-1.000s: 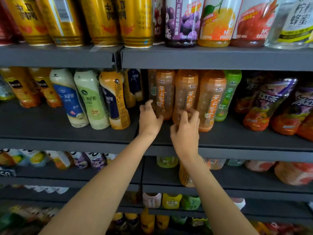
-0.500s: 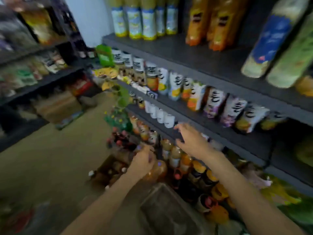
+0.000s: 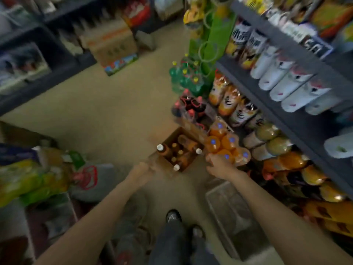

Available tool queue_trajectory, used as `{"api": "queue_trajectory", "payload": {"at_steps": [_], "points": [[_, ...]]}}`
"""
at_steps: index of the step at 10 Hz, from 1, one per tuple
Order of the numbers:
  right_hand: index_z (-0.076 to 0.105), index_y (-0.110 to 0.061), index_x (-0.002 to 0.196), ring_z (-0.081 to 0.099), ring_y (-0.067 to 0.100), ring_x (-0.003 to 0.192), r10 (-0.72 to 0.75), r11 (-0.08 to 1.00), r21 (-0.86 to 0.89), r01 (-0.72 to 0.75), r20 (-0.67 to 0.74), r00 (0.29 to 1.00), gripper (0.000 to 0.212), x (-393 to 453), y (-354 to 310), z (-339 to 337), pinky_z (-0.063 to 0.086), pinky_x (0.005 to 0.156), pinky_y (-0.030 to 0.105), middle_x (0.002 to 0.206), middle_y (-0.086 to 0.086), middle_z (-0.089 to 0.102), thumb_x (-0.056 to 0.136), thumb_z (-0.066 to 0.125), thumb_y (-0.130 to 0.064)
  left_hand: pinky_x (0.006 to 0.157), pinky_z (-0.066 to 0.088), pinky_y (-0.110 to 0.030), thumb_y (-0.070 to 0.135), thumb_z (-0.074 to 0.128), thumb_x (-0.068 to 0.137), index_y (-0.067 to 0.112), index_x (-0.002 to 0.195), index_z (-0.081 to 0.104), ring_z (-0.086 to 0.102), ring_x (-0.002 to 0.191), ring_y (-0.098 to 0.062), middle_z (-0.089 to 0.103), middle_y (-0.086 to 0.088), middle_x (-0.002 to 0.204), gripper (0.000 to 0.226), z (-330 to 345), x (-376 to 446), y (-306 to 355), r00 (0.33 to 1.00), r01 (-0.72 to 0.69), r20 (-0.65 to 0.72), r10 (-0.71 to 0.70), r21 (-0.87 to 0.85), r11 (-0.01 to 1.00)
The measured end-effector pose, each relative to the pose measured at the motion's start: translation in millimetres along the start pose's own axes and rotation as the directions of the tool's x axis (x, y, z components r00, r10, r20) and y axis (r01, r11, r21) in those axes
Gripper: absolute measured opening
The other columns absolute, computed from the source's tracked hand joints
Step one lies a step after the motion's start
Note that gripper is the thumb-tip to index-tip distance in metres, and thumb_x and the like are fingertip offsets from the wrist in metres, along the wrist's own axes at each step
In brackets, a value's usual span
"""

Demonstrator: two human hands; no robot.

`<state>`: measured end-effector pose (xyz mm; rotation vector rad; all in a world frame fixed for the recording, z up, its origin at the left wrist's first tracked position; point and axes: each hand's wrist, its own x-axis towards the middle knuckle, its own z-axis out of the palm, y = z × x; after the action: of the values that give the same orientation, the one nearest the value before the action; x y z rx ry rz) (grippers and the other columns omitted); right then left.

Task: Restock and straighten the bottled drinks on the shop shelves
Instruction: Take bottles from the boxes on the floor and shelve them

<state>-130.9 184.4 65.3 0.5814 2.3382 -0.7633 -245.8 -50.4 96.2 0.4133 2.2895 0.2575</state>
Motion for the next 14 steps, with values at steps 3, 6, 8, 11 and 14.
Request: {"api": "queue_trajectory", "payload": {"at_steps": [3, 6, 8, 11, 14], "points": [[0.041, -0.012, 0.130, 0.052, 0.036, 0.111, 0.027, 0.941, -0.335, -0.048, -0.068, 0.997, 0.044, 200, 33, 97, 0.045, 0.094, 0.044, 0.116, 0.015, 0.060, 0.089, 0.048, -0.022, 0.087, 0.044, -0.035, 0.010, 0.047, 0.091, 0.007, 0.120, 0.050, 0.060, 0.101, -0.030, 0.064, -0.014, 0.105, 0.029, 66, 133, -26, 1.000, 0.000, -0.005, -0.001, -0.084, 0.996], [0.038, -0.017, 0.126, 0.049, 0.035, 0.117, 0.139, 0.852, -0.495, -0.170, -0.098, 0.985, 0.039, 272, 49, 129, 0.033, 0.102, 0.044, 0.117, 0.015, 0.061, 0.090, 0.052, -0.019, 0.079, 0.044, -0.026, 0.006, 0.051, 0.088, 0.011, 0.117, 0.049, 0.059, 0.087, -0.017, 0.062, 0.001, 0.093, 0.029, 121, 195, -41, 0.999, 0.020, -0.040, -0.036, -0.357, 0.934], [0.048, -0.022, 0.112, 0.060, 0.029, 0.096, -0.267, 0.902, -0.379, 0.205, -0.117, 0.957, 0.035, 235, -64, 51, 0.037, 0.085, 0.037, 0.097, 0.004, 0.065, 0.084, 0.053, -0.044, 0.095, 0.041, -0.032, 0.023, 0.070, 0.073, 0.014, 0.135, 0.036, 0.050, 0.115, -0.022, 0.048, -0.011, 0.130, 0.071, 98, 190, -37, 0.991, -0.128, -0.089, 0.099, -0.445, 0.886], [0.058, -0.022, 0.109, 0.063, 0.017, 0.084, -0.354, 0.841, 0.445, 0.307, 0.024, 0.935, 0.019, 241, -87, 19, 0.051, 0.077, 0.034, 0.088, 0.001, 0.068, 0.092, 0.054, -0.029, 0.063, 0.040, -0.003, 0.012, 0.086, 0.058, 0.039, 0.091, 0.047, 0.057, 0.078, 0.012, 0.058, 0.020, 0.086, 0.058, 56, 153, -60, 0.956, -0.042, -0.241, -0.169, -0.679, 0.733], [0.045, -0.007, 0.124, 0.040, 0.033, 0.116, -0.419, 0.794, -0.440, 0.419, 0.101, 0.902, 0.041, 269, -94, 132, 0.042, 0.092, 0.038, 0.129, 0.013, 0.036, 0.085, 0.051, 0.007, 0.073, 0.039, -0.023, 0.010, 0.082, 0.063, 0.026, 0.104, 0.043, 0.052, 0.091, -0.013, 0.055, 0.008, 0.092, 0.059, 65, 134, -99, 0.871, 0.057, -0.288, -0.399, -0.745, 0.664]]}}
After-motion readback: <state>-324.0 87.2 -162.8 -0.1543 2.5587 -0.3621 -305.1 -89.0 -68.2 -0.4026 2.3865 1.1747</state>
